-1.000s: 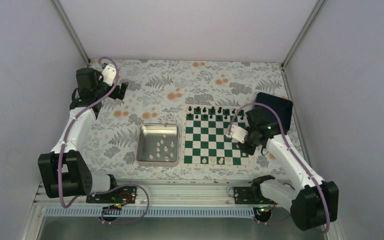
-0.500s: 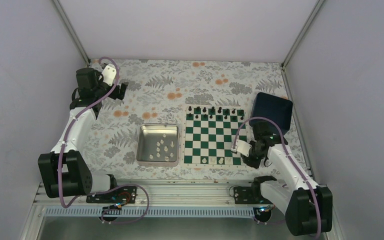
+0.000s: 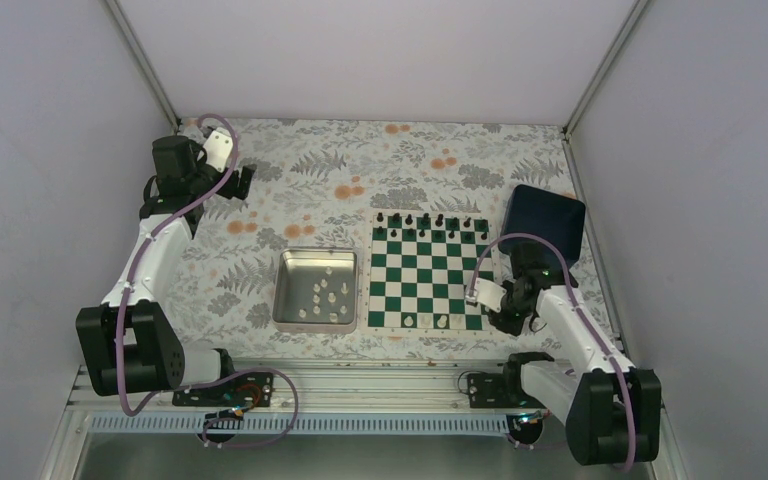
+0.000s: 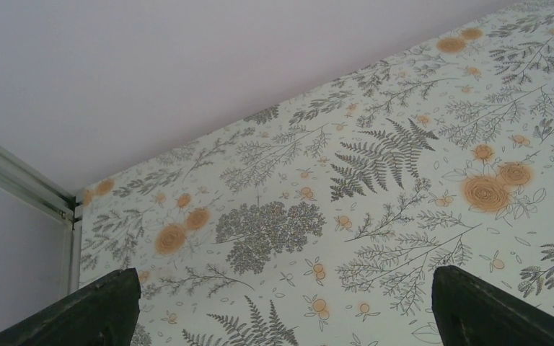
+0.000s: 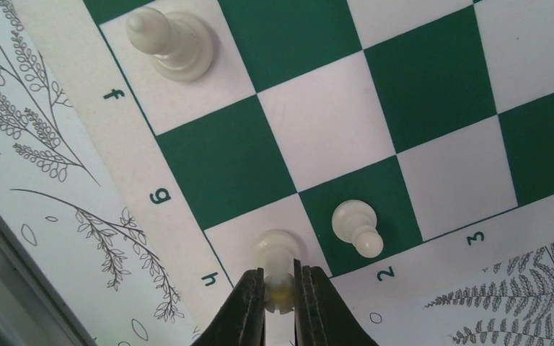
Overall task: Set up the chess pieces on the board
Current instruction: Place the chess piece on the chessboard, then pick up the chess piece from the storage box.
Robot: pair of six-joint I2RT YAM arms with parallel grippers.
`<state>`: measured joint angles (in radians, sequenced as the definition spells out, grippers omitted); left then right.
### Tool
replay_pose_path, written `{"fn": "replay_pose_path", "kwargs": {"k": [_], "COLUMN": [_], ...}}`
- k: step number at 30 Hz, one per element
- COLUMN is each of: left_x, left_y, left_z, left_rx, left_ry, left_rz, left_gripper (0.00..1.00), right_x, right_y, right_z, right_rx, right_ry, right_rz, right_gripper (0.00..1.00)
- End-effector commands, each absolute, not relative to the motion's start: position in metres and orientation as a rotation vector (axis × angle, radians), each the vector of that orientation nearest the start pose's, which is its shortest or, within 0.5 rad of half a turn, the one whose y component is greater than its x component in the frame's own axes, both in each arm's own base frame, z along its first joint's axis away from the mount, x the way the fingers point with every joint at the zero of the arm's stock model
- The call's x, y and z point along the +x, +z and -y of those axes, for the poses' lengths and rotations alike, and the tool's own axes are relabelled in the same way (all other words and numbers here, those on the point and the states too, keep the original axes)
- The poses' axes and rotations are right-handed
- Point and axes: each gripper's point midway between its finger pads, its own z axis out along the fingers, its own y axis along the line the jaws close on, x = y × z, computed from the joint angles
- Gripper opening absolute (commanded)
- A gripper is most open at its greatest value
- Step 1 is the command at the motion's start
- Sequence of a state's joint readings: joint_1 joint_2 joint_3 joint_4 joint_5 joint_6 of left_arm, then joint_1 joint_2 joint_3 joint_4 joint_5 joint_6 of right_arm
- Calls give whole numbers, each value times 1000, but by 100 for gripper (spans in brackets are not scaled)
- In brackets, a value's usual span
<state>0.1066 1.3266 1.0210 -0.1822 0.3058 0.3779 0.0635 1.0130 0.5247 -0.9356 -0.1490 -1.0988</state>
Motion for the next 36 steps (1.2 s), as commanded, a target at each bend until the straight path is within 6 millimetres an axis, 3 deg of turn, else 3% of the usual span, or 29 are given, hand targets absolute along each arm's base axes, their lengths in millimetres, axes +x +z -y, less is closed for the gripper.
{"fn": "replay_pose_path", "kwargs": {"k": [1,9,15,18,25,28,31,33,36], "left_x": [424,424,424,424,425,425,425,425,425], "left_y": [251,252,252,252,254,255,255,257,258], "left_z": [7,8,8,9,10,10,11,12,11], "left_rx": [465,467,468,470,474,474,475,478,472], "left_ry": [-1,-4,-6,-9,-14,-19,-22,-24,-16], "left_rz": [-1960,-1960,-1958,-1957,-1952,-1952,-1952,-1947,-1946], "left_gripper": [100,100,100,100,100,100,100,100,100], "right_x": [153,151,162,169,208,235,267,282,295], "right_y": [32,25,41,66,163,204,240,250,250], "right_z": [-38,-37,-38,-47,-81,-103,-139,-169,-219], "right_rx": [-1648,-1656,-1642,-1637,-1603,-1588,-1569,-1574,-1615], "right_ry": [128,153,128,177,282,287,236,218,230], "right_rz": [-2439,-2468,-2434,-2383,-2161,-2044,-1932,-1896,-1890], "right_gripper": [6,10,21,24,37,44,49,52,57]}}
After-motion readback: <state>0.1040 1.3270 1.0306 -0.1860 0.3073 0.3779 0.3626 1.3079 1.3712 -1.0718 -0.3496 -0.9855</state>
